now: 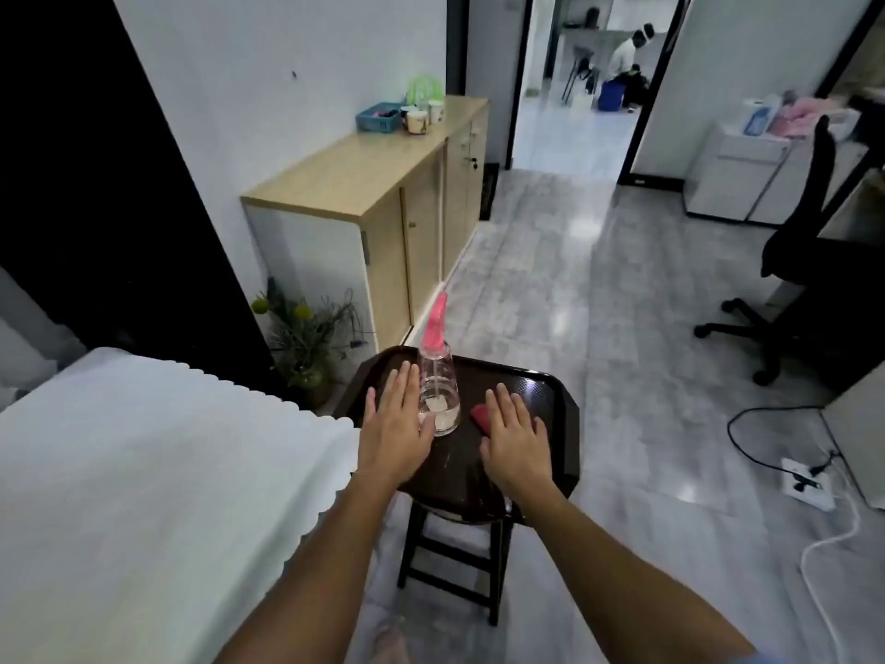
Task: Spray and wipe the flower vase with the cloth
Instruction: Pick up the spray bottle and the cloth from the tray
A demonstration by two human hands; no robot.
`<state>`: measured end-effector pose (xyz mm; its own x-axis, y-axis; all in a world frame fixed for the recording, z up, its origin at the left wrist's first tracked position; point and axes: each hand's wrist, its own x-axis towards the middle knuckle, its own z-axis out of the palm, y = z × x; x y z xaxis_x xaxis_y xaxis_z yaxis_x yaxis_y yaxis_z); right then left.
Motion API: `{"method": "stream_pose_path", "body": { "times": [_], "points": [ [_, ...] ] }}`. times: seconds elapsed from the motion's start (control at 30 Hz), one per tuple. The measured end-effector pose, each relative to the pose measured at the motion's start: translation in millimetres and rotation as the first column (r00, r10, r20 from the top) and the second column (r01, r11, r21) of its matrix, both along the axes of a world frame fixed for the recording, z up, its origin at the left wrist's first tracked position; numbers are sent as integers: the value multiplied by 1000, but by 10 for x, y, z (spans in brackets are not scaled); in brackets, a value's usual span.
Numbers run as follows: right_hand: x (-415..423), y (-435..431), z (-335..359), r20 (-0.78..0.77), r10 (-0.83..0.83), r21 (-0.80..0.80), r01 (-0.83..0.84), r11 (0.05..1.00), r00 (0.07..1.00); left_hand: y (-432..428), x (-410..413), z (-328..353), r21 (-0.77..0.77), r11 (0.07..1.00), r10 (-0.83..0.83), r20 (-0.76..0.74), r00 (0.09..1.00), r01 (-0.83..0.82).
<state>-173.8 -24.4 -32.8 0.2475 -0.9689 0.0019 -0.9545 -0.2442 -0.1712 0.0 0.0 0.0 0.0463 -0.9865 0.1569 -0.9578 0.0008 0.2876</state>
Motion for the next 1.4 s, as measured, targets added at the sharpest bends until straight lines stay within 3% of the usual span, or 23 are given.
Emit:
{"method": "stream_pose_path", "body": {
  "times": [0.1,0.23,0.43,0.53,0.6,0.67,0.8,0.97,1.07,1.23,1.4],
  "points": [
    [-32,-207,-171,-20,-64,61,65,996,998,-313,31,-108,64,998,18,-68,998,-13],
    [-39,-434,-444,-33,-128,133,131,982,991,-732,59,-186,97,995,61,-272,960,-36],
    [-28,-709,-803,-51,-181,271,188,944,982,-1220,128,-318,-6,1000,-7,-490,872,5],
    [-21,-722,-952,-78,-196,289,211,934,977,-1339,135,-381,-77,991,-131,-631,764,107],
    [-10,-738,-988,-87,-207,277,224,934,974,-1383,122,-374,-111,991,-132,-684,717,77],
    [1,-769,-959,-91,-228,256,244,935,969,-1442,99,-328,-127,992,-104,-703,703,19],
    [-5,-845,-883,-62,-280,263,286,921,958,-1513,20,-183,-218,972,-213,-642,737,91],
    [-60,-835,-710,-2,-280,341,264,902,960,-1458,-45,-88,-156,988,-116,-779,616,-11],
    [-53,-831,-495,66,-278,324,243,914,958,-1322,-12,-59,-164,985,-98,-796,597,-57],
    [151,-763,-18,157,-209,218,172,961,965,-930,187,292,-248,947,-86,-809,582,-205],
    [753,-507,268,218,-16,136,-14,991,976,-231,693,673,-345,852,-53,-805,591,-394]
  ]
}}
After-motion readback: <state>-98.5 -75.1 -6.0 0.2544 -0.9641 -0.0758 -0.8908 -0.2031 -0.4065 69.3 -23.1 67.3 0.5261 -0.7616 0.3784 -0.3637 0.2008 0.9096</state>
